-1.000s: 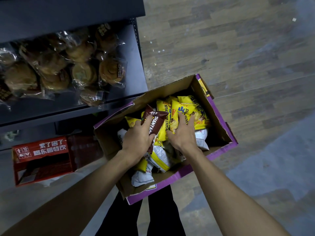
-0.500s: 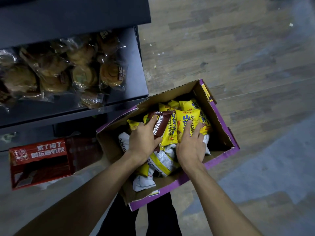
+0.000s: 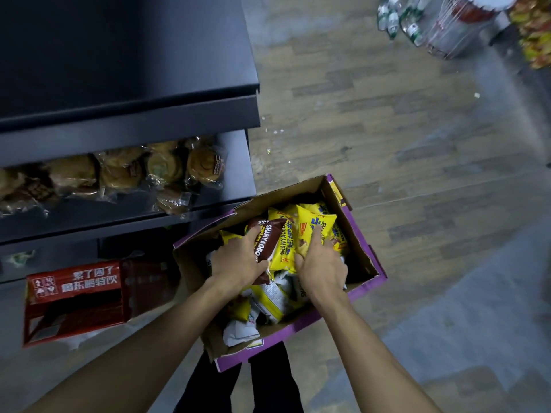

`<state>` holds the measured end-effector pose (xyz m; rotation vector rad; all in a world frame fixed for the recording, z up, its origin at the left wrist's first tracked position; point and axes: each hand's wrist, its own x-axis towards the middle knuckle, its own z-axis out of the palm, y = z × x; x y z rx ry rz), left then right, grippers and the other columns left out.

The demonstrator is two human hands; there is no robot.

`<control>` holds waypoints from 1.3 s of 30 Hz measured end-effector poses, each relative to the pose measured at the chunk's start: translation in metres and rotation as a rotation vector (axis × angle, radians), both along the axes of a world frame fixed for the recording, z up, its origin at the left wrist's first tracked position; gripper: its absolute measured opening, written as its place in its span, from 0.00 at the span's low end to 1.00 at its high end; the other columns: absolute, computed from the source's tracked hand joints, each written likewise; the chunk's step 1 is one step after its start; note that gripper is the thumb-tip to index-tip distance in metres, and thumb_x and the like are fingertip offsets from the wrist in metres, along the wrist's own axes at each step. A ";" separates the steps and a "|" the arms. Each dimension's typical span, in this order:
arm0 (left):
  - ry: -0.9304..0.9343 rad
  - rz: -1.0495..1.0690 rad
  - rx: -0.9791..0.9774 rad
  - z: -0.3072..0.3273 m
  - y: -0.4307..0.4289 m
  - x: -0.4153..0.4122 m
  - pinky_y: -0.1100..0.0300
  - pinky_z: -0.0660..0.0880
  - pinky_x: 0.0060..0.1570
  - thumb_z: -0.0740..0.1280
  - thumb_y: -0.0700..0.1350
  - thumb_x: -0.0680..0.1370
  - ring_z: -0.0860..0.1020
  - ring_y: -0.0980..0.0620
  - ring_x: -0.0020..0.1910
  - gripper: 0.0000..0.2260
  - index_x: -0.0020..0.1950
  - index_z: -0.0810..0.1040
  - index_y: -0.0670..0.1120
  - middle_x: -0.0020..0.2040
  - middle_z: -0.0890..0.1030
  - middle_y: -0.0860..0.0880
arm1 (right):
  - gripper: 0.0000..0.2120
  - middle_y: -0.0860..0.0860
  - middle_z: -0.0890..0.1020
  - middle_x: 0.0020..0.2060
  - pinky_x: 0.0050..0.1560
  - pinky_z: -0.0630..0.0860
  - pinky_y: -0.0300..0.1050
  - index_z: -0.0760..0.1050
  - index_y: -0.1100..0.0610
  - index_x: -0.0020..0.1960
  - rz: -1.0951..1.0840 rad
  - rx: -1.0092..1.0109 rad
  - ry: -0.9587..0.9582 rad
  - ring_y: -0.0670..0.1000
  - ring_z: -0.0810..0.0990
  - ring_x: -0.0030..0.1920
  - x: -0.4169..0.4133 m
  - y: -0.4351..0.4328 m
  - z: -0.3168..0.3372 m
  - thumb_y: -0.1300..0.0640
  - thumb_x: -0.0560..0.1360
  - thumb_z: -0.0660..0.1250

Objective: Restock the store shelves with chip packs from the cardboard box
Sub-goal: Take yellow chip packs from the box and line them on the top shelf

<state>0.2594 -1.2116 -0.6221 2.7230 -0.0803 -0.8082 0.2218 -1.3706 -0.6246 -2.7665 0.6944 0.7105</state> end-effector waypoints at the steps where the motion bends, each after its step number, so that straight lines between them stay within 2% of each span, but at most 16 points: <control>1: -0.003 0.002 0.012 0.009 0.000 -0.001 0.50 0.77 0.52 0.70 0.60 0.71 0.79 0.44 0.56 0.36 0.76 0.57 0.60 0.60 0.79 0.48 | 0.39 0.59 0.68 0.71 0.51 0.75 0.52 0.48 0.52 0.79 0.002 0.016 -0.019 0.59 0.76 0.62 -0.001 0.002 0.011 0.44 0.77 0.66; 4: -0.021 0.017 0.046 0.039 -0.003 -0.005 0.50 0.75 0.52 0.70 0.61 0.71 0.78 0.43 0.57 0.36 0.75 0.57 0.60 0.60 0.78 0.47 | 0.38 0.56 0.75 0.63 0.47 0.73 0.50 0.50 0.53 0.78 0.026 0.046 -0.062 0.59 0.77 0.59 -0.006 0.006 0.045 0.44 0.77 0.66; 7: -0.076 0.042 0.054 0.076 -0.002 -0.011 0.49 0.75 0.51 0.71 0.60 0.70 0.78 0.40 0.57 0.36 0.75 0.59 0.60 0.60 0.79 0.45 | 0.35 0.55 0.77 0.59 0.45 0.71 0.50 0.54 0.52 0.77 0.017 0.075 -0.105 0.59 0.78 0.57 -0.014 0.009 0.082 0.45 0.76 0.66; 11: -0.132 0.045 0.058 0.121 0.007 -0.026 0.49 0.76 0.49 0.71 0.60 0.70 0.79 0.40 0.56 0.37 0.75 0.59 0.59 0.58 0.80 0.45 | 0.35 0.55 0.78 0.58 0.45 0.71 0.50 0.55 0.50 0.76 0.019 0.088 -0.149 0.59 0.78 0.57 -0.029 0.017 0.126 0.44 0.75 0.67; 15: -0.212 0.056 0.020 0.160 0.027 -0.042 0.50 0.77 0.48 0.71 0.58 0.70 0.80 0.41 0.54 0.33 0.73 0.63 0.58 0.56 0.81 0.46 | 0.35 0.55 0.78 0.59 0.46 0.73 0.50 0.56 0.50 0.77 0.020 0.096 -0.218 0.59 0.78 0.57 -0.041 0.037 0.167 0.44 0.75 0.67; 20: -0.292 0.054 0.041 0.190 0.074 -0.054 0.50 0.77 0.50 0.67 0.62 0.71 0.78 0.42 0.57 0.36 0.76 0.57 0.58 0.61 0.78 0.46 | 0.34 0.55 0.80 0.56 0.48 0.74 0.52 0.57 0.50 0.76 0.051 0.122 -0.339 0.60 0.79 0.56 -0.053 0.087 0.206 0.44 0.75 0.67; 24: -0.373 0.103 0.013 0.223 0.129 -0.068 0.50 0.75 0.47 0.66 0.64 0.72 0.79 0.38 0.55 0.29 0.70 0.65 0.56 0.57 0.80 0.44 | 0.32 0.55 0.81 0.53 0.47 0.74 0.52 0.60 0.48 0.74 0.083 0.135 -0.408 0.61 0.80 0.53 -0.065 0.143 0.235 0.45 0.74 0.66; 28: -0.492 0.121 -0.028 0.254 0.192 -0.086 0.50 0.75 0.44 0.65 0.64 0.72 0.80 0.39 0.52 0.29 0.71 0.63 0.58 0.56 0.80 0.46 | 0.29 0.56 0.80 0.55 0.46 0.75 0.53 0.62 0.49 0.72 0.121 0.170 -0.493 0.62 0.80 0.53 -0.081 0.209 0.264 0.43 0.74 0.64; 33: -0.652 0.156 -0.014 0.301 0.264 -0.103 0.49 0.76 0.48 0.65 0.65 0.71 0.79 0.41 0.54 0.32 0.73 0.61 0.58 0.58 0.79 0.48 | 0.31 0.52 0.77 0.62 0.48 0.75 0.52 0.59 0.47 0.74 0.172 0.200 -0.618 0.60 0.79 0.56 -0.095 0.284 0.307 0.41 0.75 0.63; 39: -0.862 0.210 -0.015 0.370 0.327 -0.116 0.53 0.75 0.45 0.61 0.66 0.74 0.80 0.47 0.52 0.32 0.75 0.57 0.60 0.53 0.78 0.51 | 0.32 0.47 0.77 0.60 0.48 0.75 0.49 0.56 0.45 0.75 0.245 0.231 -0.823 0.53 0.79 0.57 -0.101 0.345 0.370 0.40 0.76 0.62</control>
